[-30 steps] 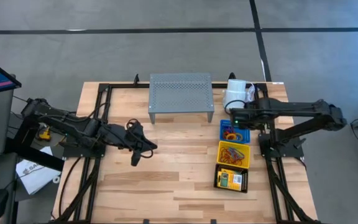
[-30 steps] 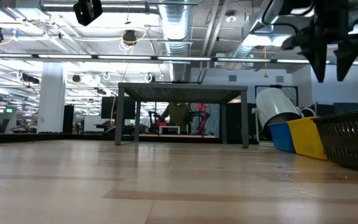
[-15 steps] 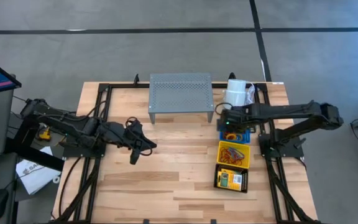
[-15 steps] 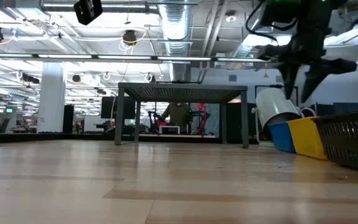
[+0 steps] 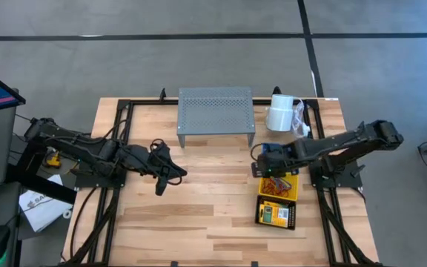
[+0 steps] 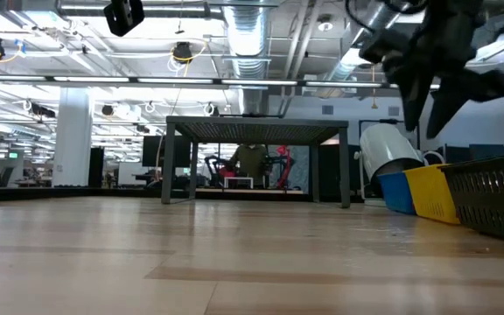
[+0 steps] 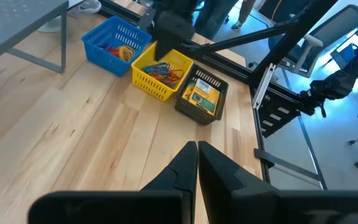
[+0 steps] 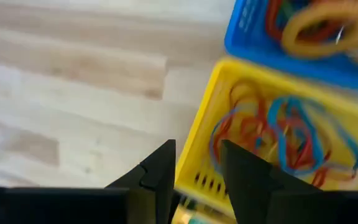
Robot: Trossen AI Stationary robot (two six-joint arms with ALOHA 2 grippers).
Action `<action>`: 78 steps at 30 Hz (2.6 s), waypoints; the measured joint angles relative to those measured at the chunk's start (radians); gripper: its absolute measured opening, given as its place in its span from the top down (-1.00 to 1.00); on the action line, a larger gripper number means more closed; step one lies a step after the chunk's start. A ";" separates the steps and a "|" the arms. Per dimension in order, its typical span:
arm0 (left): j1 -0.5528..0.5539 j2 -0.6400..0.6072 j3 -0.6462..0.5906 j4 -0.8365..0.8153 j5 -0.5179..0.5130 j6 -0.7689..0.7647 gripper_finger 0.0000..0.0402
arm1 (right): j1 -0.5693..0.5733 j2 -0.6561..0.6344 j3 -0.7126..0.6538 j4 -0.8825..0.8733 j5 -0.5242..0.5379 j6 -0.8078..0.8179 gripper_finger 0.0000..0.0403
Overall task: Pick & Place Office Desk Supplies
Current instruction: Put the black basket on the shelf
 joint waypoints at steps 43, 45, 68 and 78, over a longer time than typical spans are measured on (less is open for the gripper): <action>0.000 0.000 0.000 -0.011 0.174 0.001 0.96 | 0.363 0.493 0.381 -0.026 -0.035 0.504 0.39; 0.000 0.000 0.000 -0.011 0.178 0.002 0.96 | 0.363 0.493 0.381 -0.030 -0.045 0.504 0.39; 0.000 0.000 0.000 -0.015 0.177 0.003 0.96 | 0.341 0.495 0.351 -0.046 -0.052 0.498 0.39; 0.000 0.000 0.000 -0.015 0.177 0.003 0.96 | 0.303 0.495 0.350 -0.047 -0.050 0.453 0.39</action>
